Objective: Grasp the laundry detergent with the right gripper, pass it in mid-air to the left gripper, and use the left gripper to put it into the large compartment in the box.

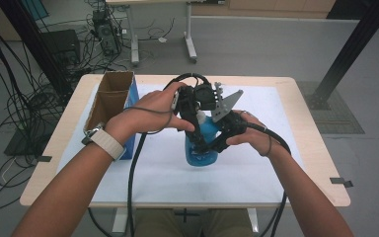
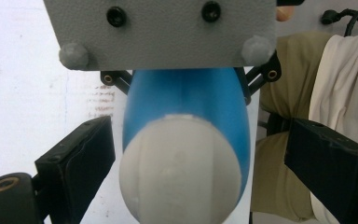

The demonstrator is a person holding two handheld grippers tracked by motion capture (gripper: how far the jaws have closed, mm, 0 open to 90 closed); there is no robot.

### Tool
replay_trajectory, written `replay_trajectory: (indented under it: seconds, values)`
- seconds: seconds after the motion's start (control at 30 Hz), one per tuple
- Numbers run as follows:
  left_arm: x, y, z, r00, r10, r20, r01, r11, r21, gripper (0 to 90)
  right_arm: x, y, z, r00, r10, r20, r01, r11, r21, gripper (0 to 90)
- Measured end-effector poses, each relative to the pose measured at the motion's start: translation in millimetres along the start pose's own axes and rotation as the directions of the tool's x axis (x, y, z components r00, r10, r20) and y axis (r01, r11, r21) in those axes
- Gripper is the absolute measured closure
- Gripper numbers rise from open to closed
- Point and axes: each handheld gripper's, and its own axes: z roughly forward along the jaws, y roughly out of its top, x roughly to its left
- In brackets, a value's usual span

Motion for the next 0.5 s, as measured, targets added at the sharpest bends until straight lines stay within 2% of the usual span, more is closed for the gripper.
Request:
replay_trajectory:
  seconds: [0.5]
  values:
    - [-0.5,0.5,1.3,1.0,0.001,-0.002,-0.001,1.0,0.005,11.0,4.1,6.6,-1.9,0.9998,-0.012,-0.016,0.012,1.0,-0.002,43.3]
